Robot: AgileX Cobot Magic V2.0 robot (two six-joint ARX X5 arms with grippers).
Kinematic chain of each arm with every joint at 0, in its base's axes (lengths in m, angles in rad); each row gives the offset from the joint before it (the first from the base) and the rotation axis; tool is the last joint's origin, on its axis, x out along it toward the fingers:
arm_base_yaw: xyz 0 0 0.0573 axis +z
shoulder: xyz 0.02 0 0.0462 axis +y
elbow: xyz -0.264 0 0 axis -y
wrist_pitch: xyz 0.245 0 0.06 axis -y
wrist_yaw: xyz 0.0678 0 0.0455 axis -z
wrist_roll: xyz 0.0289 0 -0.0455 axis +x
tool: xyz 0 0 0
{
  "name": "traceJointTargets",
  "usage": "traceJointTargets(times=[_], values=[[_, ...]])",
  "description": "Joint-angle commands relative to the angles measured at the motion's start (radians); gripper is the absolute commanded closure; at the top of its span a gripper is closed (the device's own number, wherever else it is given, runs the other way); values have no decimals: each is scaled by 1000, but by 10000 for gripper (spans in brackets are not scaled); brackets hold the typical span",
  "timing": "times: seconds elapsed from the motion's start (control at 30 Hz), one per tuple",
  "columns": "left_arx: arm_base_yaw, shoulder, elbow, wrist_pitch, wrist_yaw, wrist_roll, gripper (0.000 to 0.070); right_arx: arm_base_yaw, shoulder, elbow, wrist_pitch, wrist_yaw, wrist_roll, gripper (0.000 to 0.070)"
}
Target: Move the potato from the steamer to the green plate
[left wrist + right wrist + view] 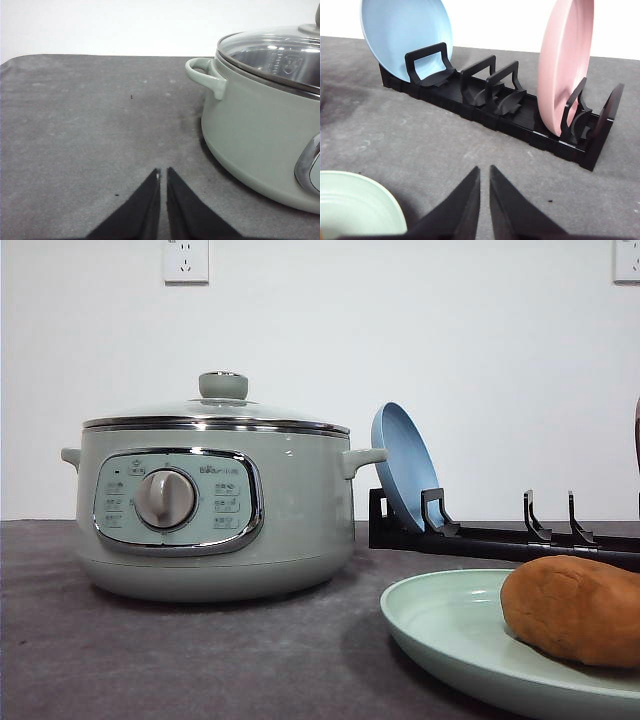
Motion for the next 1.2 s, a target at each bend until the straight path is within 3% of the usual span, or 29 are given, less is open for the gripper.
traceJointTargets(times=[0.0, 1.17], values=[[0, 0, -21, 11, -6, -3, 683, 2, -2, -6, 14, 0, -11, 679], [0, 0, -21, 11, -6, -3, 683, 3, -2, -6, 14, 0, -11, 679]])
